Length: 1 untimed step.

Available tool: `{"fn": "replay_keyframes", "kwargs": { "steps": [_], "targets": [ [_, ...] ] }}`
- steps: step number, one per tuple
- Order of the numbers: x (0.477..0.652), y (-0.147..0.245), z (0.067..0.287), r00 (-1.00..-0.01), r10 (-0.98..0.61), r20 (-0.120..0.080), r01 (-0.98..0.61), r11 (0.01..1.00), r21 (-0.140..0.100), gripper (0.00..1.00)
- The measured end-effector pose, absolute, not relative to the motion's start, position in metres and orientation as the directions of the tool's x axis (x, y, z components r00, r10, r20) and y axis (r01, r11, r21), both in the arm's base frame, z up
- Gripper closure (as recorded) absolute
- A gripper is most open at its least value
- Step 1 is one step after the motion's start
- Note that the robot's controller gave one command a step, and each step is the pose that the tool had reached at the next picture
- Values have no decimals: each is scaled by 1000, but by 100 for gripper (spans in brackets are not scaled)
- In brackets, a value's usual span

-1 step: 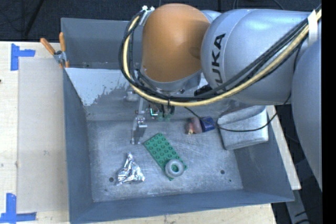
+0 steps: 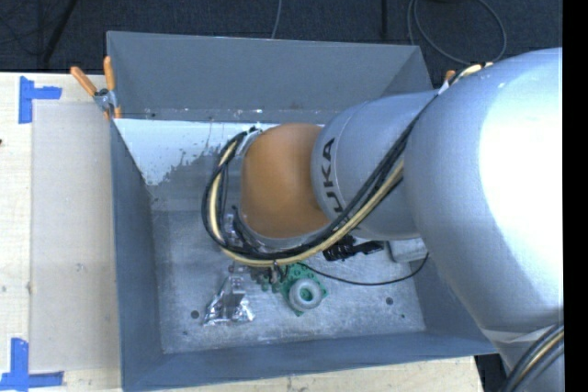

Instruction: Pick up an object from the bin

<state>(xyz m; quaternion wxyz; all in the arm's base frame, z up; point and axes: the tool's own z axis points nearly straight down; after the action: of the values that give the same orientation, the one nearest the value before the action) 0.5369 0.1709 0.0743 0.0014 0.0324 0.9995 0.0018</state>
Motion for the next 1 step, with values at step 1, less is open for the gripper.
{"fn": "replay_keyframes", "kwargs": {
  "steps": [1],
  "targets": [
    [535,173,76,-998,65,6,65,998,3,100]
  ]
}}
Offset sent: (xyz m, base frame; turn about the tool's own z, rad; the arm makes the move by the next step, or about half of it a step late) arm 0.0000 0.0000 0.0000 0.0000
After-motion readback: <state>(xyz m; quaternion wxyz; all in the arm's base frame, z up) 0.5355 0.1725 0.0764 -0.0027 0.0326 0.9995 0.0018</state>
